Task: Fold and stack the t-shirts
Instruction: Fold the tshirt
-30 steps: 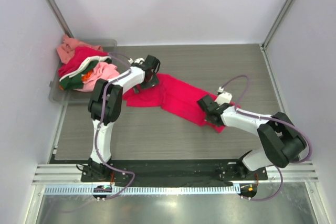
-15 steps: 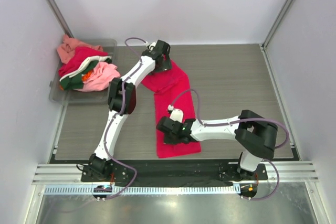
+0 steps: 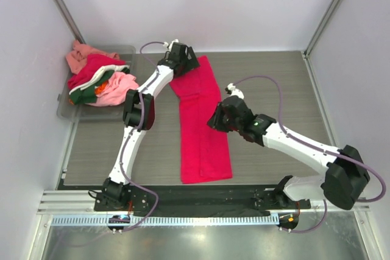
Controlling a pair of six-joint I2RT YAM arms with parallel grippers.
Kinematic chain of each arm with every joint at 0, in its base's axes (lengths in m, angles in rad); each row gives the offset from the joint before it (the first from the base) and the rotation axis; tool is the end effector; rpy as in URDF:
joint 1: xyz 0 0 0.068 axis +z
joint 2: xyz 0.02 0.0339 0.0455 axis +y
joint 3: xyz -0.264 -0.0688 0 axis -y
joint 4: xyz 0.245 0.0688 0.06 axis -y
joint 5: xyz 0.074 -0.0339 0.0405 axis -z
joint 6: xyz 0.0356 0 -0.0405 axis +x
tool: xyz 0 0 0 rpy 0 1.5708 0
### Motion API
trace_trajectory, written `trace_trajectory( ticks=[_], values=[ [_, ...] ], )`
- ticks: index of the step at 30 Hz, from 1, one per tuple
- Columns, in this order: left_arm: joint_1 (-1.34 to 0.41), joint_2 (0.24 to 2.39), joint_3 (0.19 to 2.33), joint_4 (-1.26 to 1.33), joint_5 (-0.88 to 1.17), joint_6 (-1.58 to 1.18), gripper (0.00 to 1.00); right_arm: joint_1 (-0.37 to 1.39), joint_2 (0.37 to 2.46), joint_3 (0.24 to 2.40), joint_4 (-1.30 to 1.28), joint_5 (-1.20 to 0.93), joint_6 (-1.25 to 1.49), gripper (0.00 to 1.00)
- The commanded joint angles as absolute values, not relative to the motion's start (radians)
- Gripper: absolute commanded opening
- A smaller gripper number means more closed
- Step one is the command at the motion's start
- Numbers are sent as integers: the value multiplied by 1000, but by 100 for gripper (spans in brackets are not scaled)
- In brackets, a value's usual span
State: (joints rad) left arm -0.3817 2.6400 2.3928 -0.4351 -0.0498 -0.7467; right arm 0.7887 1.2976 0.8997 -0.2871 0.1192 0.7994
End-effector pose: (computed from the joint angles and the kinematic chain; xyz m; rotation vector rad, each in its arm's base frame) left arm 0.5470 -0.2177 0.1696 -0.4462 2.2670 -0.5394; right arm 0.2021 0.1975 0.2589 0.0791 2.3491 0.6965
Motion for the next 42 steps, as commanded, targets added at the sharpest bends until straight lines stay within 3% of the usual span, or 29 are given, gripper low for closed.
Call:
trace_trajectory(
  ticks=[1, 7, 12, 15, 18, 25, 29, 31, 35, 42],
  values=[
    [-368, 2675, 2425, -275, -3, -798, 96, 726, 1238, 893, -310, 75, 690, 28],
    [-359, 2675, 2476, -233, 86, -802, 96, 666, 1181, 836, -337, 25, 649, 32],
    [-359, 2580, 2382, -209, 115, -784, 97, 650, 1143, 801, -339, 24, 638, 35],
    [-357, 2484, 2303, -216, 138, -759, 99, 643, 1163, 790, -360, 51, 640, 44],
    [-356, 2347, 2180, -227, 149, -713, 100, 640, 1178, 752, -367, 43, 646, 50],
    [-356, 2063, 1898, -345, 155, -681, 100, 658, 1197, 663, -403, 20, 675, 53],
    [-374, 1915, 1642, -436, 195, -686, 100, 716, 1134, 604, -442, 46, 724, 51],
    [-385, 1801, 1512, -439, 175, -707, 99, 735, 1094, 568, -452, 37, 753, 46],
    [-497, 1594, 1161, -429, 57, -736, 100, 742, 1043, 502, -476, -72, 819, 41],
    [-730, 1295, 855, -426, -44, -882, 100, 772, 956, 410, -509, -90, 879, 43]
  ],
)
